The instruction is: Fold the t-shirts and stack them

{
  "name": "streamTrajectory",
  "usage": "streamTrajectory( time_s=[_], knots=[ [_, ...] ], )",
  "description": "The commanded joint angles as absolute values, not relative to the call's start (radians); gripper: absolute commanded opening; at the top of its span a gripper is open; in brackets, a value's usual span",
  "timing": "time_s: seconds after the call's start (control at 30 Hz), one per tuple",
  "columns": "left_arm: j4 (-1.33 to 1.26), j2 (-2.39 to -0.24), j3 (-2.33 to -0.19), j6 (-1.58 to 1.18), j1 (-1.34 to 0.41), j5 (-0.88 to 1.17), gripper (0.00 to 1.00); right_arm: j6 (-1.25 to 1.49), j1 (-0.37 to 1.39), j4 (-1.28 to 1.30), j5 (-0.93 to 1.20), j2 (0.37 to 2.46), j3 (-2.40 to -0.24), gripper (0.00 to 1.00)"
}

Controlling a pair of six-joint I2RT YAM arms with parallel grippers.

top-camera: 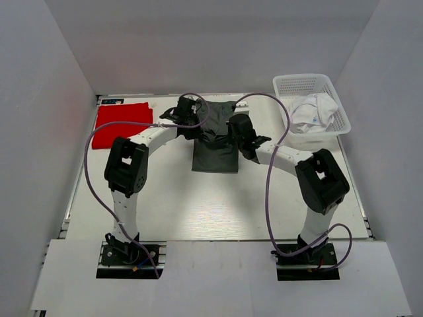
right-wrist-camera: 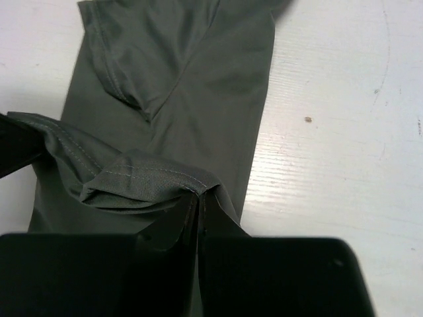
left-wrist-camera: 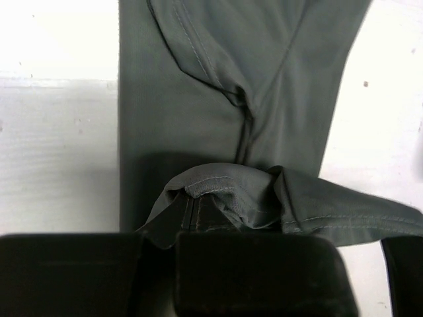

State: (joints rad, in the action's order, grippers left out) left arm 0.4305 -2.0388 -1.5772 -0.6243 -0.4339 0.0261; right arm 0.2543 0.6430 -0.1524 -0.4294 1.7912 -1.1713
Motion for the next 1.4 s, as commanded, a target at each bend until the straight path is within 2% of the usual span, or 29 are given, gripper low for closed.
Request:
streamTrajectory(
  time_s=[0.0, 0.07, 0.1, 0.13, 0.17, 0.23, 0.27, 0.33, 0.37, 0.47, 0.63, 0.77, 0.93, 1.03, 1.1, 1.23, 1.37],
  knots=[
    [0.396, -2.048, -1.621, -0.629, -0.411, 0.057, 0.0, 0.259, 0.612, -0.179, -0.407, 1.851, -1.252, 0.0],
    [0.362, -2.069, -1.621, -0.643, -0.411, 0.067, 0.0, 0.27, 0.589, -0.181, -0.385, 1.881, -1.278, 0.0],
    [0.362, -2.081, -1.634, -0.643, -0.402, 0.067, 0.05, 0.27, 0.583, -0.178, -0.374, 1.926, -1.31, 0.0],
    [0.385, -2.098, -1.679, -0.643, -0.402, 0.067, 0.15, 0.275, 0.578, -0.158, -0.353, 1.94, -1.35, 0.04],
    [0.414, -2.115, -1.71, -0.655, -0.39, 0.049, 0.37, 0.264, 0.568, -0.15, -0.327, 1.972, -1.371, 0.31],
    [0.509, -2.145, -1.806, -0.675, -0.376, -0.018, 0.65, 0.241, 0.557, -0.118, -0.308, 2.009, -1.457, 0.6],
    [0.529, -2.145, -1.828, -0.675, -0.362, -0.037, 0.99, 0.235, 0.554, -0.106, -0.308, 2.025, -1.477, 0.71],
    [0.549, -2.122, -1.841, -0.675, -0.35, -0.069, 1.0, 0.21, 0.551, -0.057, -0.302, 2.022, -1.519, 0.73],
    [0.549, -2.1, -1.832, -0.675, -0.341, -0.078, 1.0, 0.203, 0.552, -0.054, -0.296, 2.014, -1.513, 0.82],
    [0.497, -1.983, -1.699, -0.675, -0.341, -0.078, 1.0, 0.163, 0.566, -0.048, -0.272, 1.942, -1.428, 0.9],
    [0.462, -1.806, -1.402, -0.655, -0.341, -0.009, 1.0, 0.176, 0.589, -0.109, 0.085, 1.833, -1.232, 0.9],
    [0.465, -1.637, -1.186, -0.655, -0.36, 0.017, 1.0, 0.163, 0.623, -0.144, 0.21, 1.876, -1.212, 0.9],
    [0.443, -1.459, -0.936, -0.663, -0.36, 0.047, 1.0, 0.173, 0.63, -0.166, 0.221, 1.983, -1.304, 0.9],
    [0.381, -1.379, -0.812, -0.684, -0.36, 0.087, 1.0, 0.179, 0.624, -0.196, 0.157, 2.093, -1.444, 0.9],
    [0.38, -1.368, -0.811, -0.684, -0.36, 0.097, 1.0, 0.173, 0.62, -0.202, 0.122, 2.127, -1.468, 0.9],
    [0.425, -1.368, -0.811, -0.675, -0.36, 0.069, 1.0, 0.137, 0.609, -0.18, 0.005, 2.239, -1.667, 0.9],
    [0.396, -1.379, -0.811, -0.675, -0.36, 0.083, 1.0, 0.132, 0.6, -0.244, 0.024, 2.266, -1.69, 0.9]
  ],
)
